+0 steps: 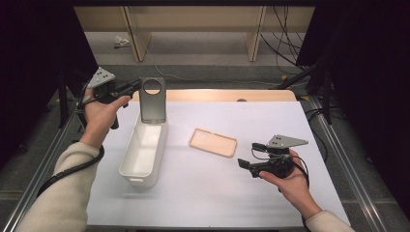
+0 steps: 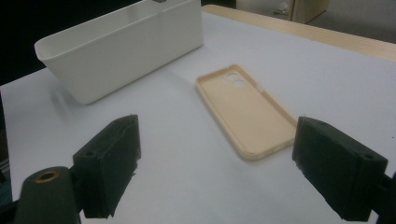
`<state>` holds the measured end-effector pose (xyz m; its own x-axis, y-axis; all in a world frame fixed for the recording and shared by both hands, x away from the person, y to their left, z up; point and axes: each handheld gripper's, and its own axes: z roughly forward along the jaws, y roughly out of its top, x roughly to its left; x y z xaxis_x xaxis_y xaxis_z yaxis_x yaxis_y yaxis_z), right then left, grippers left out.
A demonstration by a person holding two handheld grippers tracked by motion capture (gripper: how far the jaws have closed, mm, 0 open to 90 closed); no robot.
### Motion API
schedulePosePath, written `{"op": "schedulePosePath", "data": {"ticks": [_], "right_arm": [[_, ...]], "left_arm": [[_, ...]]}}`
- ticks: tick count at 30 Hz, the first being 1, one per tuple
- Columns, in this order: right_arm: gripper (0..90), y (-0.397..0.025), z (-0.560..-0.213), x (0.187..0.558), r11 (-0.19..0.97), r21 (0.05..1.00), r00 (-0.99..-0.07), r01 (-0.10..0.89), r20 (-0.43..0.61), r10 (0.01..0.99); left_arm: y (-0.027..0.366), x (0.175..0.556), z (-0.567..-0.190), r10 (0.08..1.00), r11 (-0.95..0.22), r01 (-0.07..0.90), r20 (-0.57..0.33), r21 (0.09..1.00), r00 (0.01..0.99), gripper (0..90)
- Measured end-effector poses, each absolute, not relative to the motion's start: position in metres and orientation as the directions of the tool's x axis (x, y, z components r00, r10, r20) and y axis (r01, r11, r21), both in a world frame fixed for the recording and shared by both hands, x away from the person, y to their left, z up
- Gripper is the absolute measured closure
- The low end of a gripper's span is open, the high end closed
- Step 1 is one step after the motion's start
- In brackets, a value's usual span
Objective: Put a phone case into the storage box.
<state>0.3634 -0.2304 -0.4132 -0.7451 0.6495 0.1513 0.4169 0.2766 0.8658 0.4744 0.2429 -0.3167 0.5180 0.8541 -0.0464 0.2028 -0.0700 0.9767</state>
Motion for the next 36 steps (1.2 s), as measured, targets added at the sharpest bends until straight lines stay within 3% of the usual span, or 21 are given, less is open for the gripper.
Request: {"op": "schedulePosePath", "data": {"ticks": [36], "right_arm": [[16.2,-0.231,-0.413,0.364,0.267,0.868,-0.743,0.419,0.159,0.651]], "left_arm": [[0.250,0.499,-0.333,0.879,-0.105,0.235,-0.020,0.966,0.476,83.7]]}}
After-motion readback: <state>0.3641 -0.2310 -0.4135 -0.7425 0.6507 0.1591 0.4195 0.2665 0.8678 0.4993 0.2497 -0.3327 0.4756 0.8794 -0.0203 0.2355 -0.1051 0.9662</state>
